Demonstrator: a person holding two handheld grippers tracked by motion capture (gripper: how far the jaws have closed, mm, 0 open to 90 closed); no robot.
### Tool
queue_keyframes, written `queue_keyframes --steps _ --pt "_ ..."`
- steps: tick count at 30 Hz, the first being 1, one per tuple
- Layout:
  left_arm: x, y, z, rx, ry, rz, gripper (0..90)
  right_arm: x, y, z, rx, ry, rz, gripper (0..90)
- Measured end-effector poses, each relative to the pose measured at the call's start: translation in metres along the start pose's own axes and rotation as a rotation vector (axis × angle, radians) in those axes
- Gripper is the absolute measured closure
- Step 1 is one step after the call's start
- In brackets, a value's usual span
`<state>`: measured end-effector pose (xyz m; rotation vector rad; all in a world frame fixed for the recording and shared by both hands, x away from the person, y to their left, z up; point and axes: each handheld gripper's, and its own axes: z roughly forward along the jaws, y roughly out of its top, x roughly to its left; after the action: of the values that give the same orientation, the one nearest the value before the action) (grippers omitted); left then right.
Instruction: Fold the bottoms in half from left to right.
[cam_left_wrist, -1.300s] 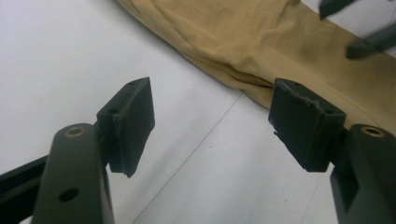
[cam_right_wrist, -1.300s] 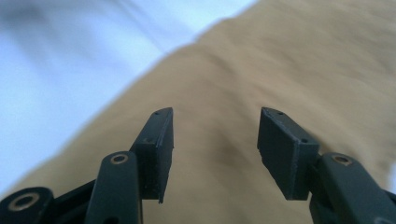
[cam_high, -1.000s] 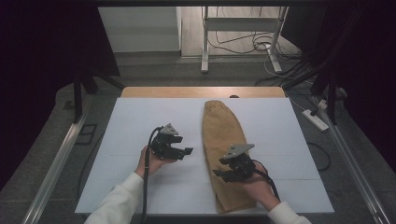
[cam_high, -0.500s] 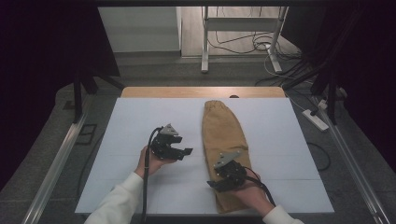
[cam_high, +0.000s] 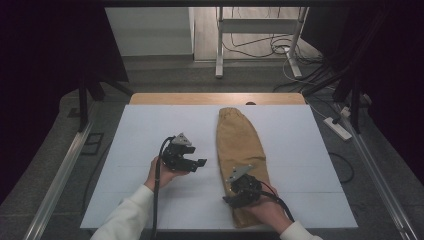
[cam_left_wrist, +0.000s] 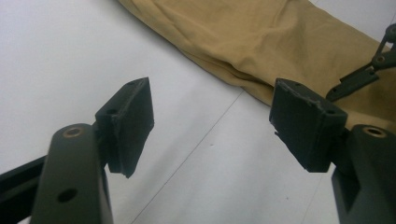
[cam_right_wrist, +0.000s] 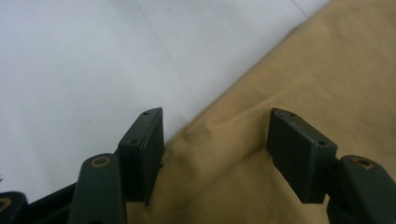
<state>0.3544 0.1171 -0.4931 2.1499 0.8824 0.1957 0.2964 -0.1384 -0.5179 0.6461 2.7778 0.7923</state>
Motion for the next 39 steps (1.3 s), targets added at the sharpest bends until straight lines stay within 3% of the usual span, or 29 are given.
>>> queue_keyframes --steps 4,11,13,15,24,31,39 --pt "0.0 0.0 0.0 -0.002 0.0 -0.001 30.1 -0.003 0.0 -0.002 0.014 -0.017 0.01 43.4" --pt "0.0 0.0 0.0 -0.001 0.0 0.002 30.1 -0.008 0.0 -0.007 0.054 -0.05 -0.002 72.2" --pt "0.0 0.0 0.0 -0.002 0.001 0.002 30.1 -0.01 0.0 -0.008 0.063 -0.066 -0.006 78.1" --pt "0.0 0.0 0.0 -0.002 0.001 0.002 30.1 -0.011 -0.001 -0.009 0.056 -0.052 0.005 81.5" --pt "0.002 0.0 -0.001 -0.003 0.005 0.001 30.1 -0.012 -0.001 -0.011 0.019 -0.011 0.024 83.6" --pt "0.002 0.0 -0.001 -0.001 0.007 0.0 30.1 -0.004 0.006 -0.013 -0.063 0.043 0.017 83.6" --pt "0.002 0.0 0.0 0.001 0.006 0.001 30.0 0.014 0.016 -0.006 -0.085 0.114 -0.041 83.6"
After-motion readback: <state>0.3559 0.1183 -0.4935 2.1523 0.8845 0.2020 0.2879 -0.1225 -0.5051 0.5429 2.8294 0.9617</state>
